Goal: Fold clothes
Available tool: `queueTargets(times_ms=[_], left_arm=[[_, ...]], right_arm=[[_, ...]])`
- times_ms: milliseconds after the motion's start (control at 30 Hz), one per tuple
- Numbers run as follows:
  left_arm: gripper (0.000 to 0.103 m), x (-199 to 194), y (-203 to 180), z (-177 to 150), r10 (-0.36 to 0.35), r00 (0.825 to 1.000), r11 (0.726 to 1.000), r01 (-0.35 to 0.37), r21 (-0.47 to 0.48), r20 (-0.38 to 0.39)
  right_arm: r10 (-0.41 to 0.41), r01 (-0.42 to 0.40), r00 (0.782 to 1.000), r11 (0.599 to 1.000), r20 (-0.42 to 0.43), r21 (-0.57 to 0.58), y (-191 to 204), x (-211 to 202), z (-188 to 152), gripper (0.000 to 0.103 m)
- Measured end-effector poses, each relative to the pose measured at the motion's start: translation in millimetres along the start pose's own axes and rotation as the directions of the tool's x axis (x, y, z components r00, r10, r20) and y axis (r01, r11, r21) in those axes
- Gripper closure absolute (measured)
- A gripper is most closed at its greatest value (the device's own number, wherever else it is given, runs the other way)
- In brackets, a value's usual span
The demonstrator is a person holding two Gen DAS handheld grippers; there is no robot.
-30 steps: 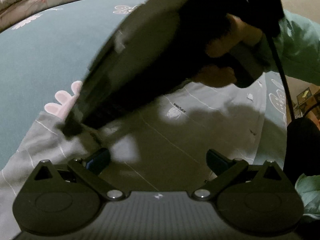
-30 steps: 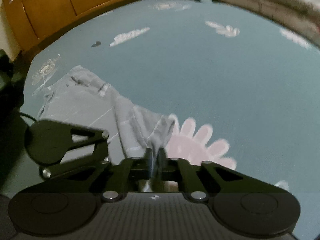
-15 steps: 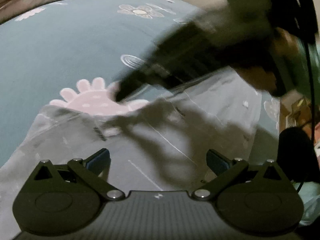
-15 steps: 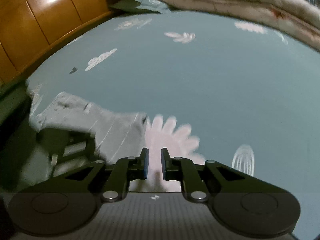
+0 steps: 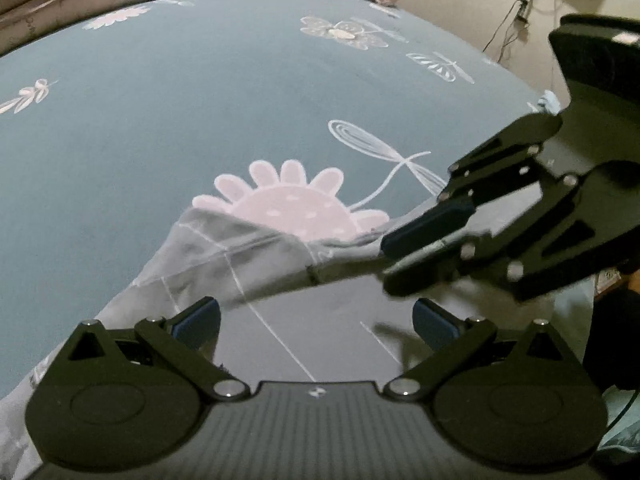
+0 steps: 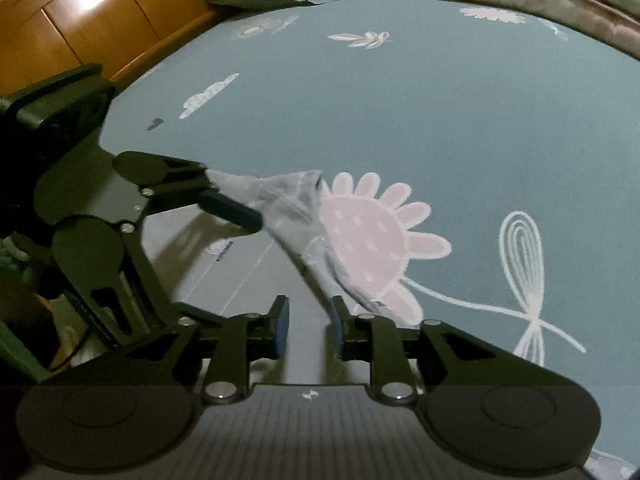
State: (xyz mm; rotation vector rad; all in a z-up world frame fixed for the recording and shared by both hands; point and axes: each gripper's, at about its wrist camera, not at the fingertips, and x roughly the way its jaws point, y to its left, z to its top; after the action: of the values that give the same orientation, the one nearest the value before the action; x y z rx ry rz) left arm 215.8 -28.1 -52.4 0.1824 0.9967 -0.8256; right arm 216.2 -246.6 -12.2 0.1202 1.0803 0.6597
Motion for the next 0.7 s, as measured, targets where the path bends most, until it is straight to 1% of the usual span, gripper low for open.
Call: queueTargets(times_ms=[67, 100, 200, 233, 267, 400, 433, 467, 500, 533, 600, 700], left_arm=[[0.001, 0.3, 2.2, -0.4, 0.008, 1.000, 1.000, -0.008, -0.005, 0.001], [0.001, 0.8, 3.8, -0.1, 0.007, 1.000, 1.000, -0.007, -0.011, 0.001], [0.001, -2.6, 7.5, 0.7, 0.009, 1.000, 1.000, -0.009, -0.018, -0.011], [0.001, 1.3, 4.4, 5.2, 0.007, 1.000, 1.000, -0.008, -0.010, -0.013], [0.001, 10.5, 0.8, 13.3, 0.002, 1.000, 1.000, -0.002, -0.003, -0.011], [0.001, 9.6, -7.0, 27.1, -0.060, 0.998, 0.998, 0.058, 0.038, 0.037], [0.001, 10.2, -9.5, 29.7, -0.071, 0.996, 0.996, 0.069, 0.048, 0.048], [0.001, 12.2, -12.2, 32.4, -0.078, 0.995, 0.995, 0.075, 0.058, 0.054], [0.001, 15.9, -14.3, 34.6, -0.082, 0.995, 0.994, 0.079, 0.069, 0.056], [0.001, 20.0, -16.0, 35.2, -0.083, 0.995, 0.994, 0.079, 0.081, 0.049], [0.001, 27.2, -14.0, 32.2, -0.063, 0.998, 0.995, 0.062, 0.078, 0.008], [0.001, 28.0, -11.0, 27.8, -0.041, 0.999, 0.995, 0.040, 0.092, 0.003]], right_arm=[[-0.019, 0.019, 1.000, 1.000, -0.011, 0.002, -2.5, 11.4, 0.1, 0.072], [-0.024, 0.024, 1.000, 1.000, 0.001, 0.019, -6.5, 14.9, 0.9, 0.075], [-0.043, 0.036, 0.997, 0.993, 0.062, 0.108, -18.5, 9.9, 6.5, 0.074], [-0.058, 0.049, 0.995, 0.992, 0.076, 0.118, -18.9, 4.9, 7.2, 0.069], [-0.073, 0.062, 0.994, 0.991, 0.086, 0.121, -19.0, -0.1, 7.7, 0.068], [-0.131, 0.124, 0.987, 0.990, 0.092, 0.073, -17.4, -18.2, 6.1, 0.069], [-0.147, 0.142, 0.985, 0.988, 0.090, 0.063, -18.8, -20.5, 5.4, 0.071], [-0.168, 0.164, 0.982, 0.985, 0.084, 0.048, -19.9, -21.3, 4.9, 0.080], [-0.186, 0.184, 0.979, 0.982, 0.077, 0.032, -20.9, -21.5, 4.6, 0.084], [-0.197, 0.197, 0.978, 0.980, 0.064, 0.009, -20.7, -19.6, 4.7, 0.085], [-0.210, 0.212, 0.977, 0.976, 0.038, -0.057, -16.1, -11.1, 3.8, 0.085], [-0.229, 0.223, 0.973, 0.962, -0.015, -0.158, -6.1, -0.8, 0.5, 0.085]])
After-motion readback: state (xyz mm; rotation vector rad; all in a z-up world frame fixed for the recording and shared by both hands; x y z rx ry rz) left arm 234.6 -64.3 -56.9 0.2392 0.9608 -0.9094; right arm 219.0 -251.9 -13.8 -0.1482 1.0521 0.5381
